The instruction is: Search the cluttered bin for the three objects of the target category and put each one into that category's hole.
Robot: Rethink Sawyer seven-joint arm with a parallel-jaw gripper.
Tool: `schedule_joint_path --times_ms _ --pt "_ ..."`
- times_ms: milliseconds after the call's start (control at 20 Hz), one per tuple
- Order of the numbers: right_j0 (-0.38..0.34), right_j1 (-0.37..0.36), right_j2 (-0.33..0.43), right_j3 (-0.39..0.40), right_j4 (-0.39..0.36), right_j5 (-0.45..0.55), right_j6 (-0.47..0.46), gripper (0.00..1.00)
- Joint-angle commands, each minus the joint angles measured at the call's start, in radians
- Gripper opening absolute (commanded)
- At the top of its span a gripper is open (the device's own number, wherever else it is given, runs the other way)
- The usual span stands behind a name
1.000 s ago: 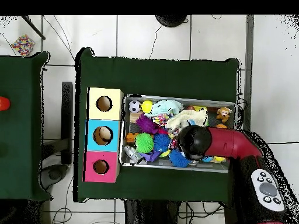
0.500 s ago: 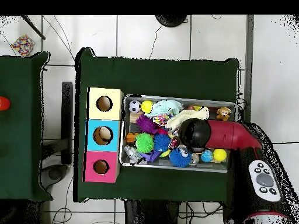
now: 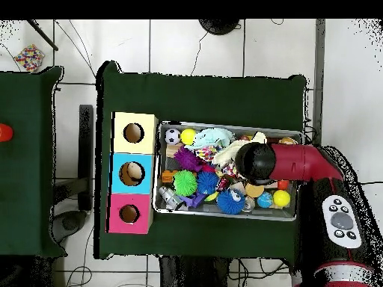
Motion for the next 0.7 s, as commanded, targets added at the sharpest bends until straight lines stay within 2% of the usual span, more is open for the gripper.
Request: schedule_joint_path --times_ms 50,400,700 --pt "-0.012 0.074 0.018 -0.107 -0.096 0.075 -0.126 1.0" --pt "-0.025 0.116 0.04 -0.168 -0.115 0.082 -0.147 1.0" --pt "-0.034 0.132 0.049 -0.184 -0.117 0.079 -0.16 1.0"
